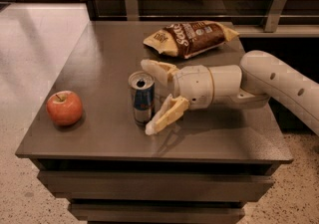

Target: Place redbull can upright

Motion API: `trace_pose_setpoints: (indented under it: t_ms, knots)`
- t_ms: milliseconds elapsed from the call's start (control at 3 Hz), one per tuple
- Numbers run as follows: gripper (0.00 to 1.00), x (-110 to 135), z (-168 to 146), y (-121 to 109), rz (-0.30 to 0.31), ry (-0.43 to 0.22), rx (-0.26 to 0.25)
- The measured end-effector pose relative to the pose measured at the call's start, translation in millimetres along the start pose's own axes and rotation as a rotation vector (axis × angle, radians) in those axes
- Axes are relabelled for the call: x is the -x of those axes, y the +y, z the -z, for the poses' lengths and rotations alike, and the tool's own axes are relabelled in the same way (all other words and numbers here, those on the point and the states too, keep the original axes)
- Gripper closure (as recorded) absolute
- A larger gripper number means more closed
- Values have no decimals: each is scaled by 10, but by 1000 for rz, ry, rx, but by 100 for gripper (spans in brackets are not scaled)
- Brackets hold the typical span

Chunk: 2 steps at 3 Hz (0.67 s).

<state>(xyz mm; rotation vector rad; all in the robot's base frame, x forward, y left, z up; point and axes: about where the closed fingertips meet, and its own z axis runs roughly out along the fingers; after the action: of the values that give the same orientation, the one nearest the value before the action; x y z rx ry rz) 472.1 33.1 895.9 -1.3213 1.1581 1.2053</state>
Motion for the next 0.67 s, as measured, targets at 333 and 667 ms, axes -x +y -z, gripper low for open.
trace_pose_setpoints:
  t_ms: [333, 667]
  knots:
    - [0, 6, 6, 0, 4, 27, 3]
    - [0, 5, 73, -14, 15, 89, 13]
